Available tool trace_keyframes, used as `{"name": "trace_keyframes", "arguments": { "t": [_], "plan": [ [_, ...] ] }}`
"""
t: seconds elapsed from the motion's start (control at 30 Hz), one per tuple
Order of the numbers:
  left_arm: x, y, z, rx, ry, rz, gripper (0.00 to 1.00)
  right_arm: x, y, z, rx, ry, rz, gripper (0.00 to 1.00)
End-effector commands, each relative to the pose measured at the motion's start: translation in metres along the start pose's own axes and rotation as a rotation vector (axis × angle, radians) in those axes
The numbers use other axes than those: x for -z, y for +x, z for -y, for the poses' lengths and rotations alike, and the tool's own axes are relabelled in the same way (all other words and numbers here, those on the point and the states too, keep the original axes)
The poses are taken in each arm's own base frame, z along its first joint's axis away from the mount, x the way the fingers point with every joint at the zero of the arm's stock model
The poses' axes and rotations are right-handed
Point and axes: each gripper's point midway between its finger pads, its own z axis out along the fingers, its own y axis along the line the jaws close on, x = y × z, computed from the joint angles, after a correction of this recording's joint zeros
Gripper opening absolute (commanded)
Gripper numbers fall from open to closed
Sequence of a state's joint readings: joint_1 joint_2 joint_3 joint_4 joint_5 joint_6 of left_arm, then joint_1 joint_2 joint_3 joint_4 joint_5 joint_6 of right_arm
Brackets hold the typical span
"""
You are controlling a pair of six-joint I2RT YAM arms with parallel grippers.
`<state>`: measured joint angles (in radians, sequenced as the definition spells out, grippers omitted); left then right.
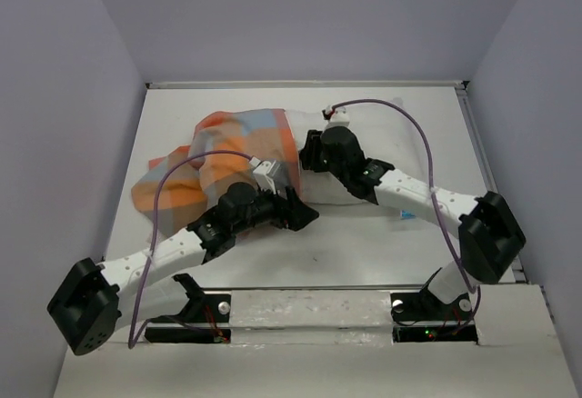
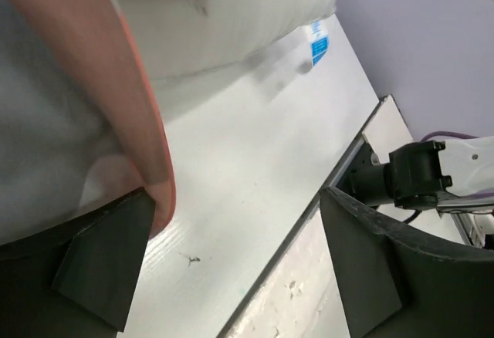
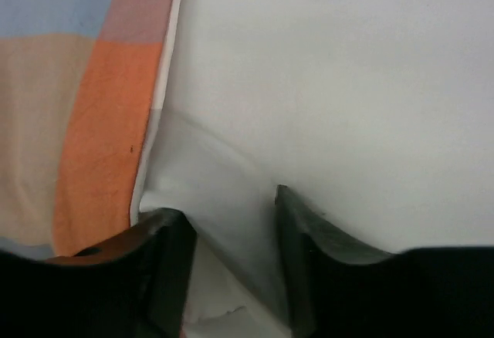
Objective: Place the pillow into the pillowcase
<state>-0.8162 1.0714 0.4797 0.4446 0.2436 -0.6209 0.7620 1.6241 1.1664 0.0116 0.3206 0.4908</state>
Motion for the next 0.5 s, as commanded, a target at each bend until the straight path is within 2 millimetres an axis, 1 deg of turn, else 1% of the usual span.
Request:
{"name": "trace_keyframes", "arguments": {
  "t": [0.0, 0.03, 0.07, 0.1, 0.13, 0.17, 0.2, 0.23, 0.27, 0.3, 0.33, 0.37, 0.4, 0.43, 0.47],
  "plan": [
    [0.034, -0.052, 0.047, -0.073, 0.069, 0.106, 0.99, 0.06, -0.027, -0.024, -0.011, -0.158, 0.058, 0.72],
    [0.043, -0.076, 0.067, -0.089, 0.101, 0.157, 0.99, 0.067, -0.033, -0.018, 0.002, -0.15, 0.064, 0.8],
    [0.054, -0.087, 0.076, -0.099, 0.107, 0.181, 0.99, 0.079, -0.042, -0.005, 0.026, -0.136, 0.057, 0.86],
    [0.064, -0.109, 0.095, -0.114, 0.131, 0.233, 0.99, 0.085, -0.048, 0.0, 0.035, -0.139, 0.059, 0.87],
    [0.068, -0.116, 0.097, -0.12, 0.115, 0.237, 0.99, 0.089, -0.058, 0.008, 0.05, -0.139, 0.07, 0.89],
    [0.07, -0.125, 0.101, -0.129, 0.103, 0.254, 0.99, 0.093, -0.062, 0.017, 0.054, -0.126, 0.066, 0.9],
    [0.076, -0.146, 0.107, -0.152, 0.077, 0.306, 0.99, 0.095, -0.076, 0.034, 0.045, -0.093, 0.089, 0.92],
    [0.07, -0.147, 0.098, -0.157, 0.025, 0.288, 0.99, 0.094, -0.075, 0.047, 0.061, -0.06, 0.073, 0.96],
    [0.068, -0.153, 0.093, -0.164, -0.017, 0.298, 0.99, 0.092, -0.077, 0.058, 0.068, -0.033, 0.069, 0.97],
    [0.067, -0.168, 0.09, -0.172, -0.068, 0.335, 0.99, 0.087, -0.083, 0.075, 0.072, 0.025, 0.07, 0.98],
    [0.064, -0.176, 0.083, -0.185, -0.116, 0.351, 0.99, 0.074, -0.071, 0.09, 0.089, 0.086, 0.027, 0.98],
    [0.054, -0.175, 0.056, -0.241, -0.258, 0.297, 0.99, 0.063, -0.057, 0.115, 0.096, 0.178, -0.024, 0.95],
    [0.047, -0.185, 0.046, -0.237, -0.32, 0.317, 0.99, 0.062, -0.053, 0.12, 0.09, 0.182, -0.036, 0.9],
    [0.042, -0.187, 0.034, -0.254, -0.39, 0.305, 0.99, 0.052, -0.035, 0.123, 0.088, 0.182, -0.087, 0.82],
    [0.03, -0.182, 0.004, -0.294, -0.507, 0.251, 0.99, 0.045, -0.024, 0.118, 0.077, 0.145, -0.111, 0.64]
  ]
}}
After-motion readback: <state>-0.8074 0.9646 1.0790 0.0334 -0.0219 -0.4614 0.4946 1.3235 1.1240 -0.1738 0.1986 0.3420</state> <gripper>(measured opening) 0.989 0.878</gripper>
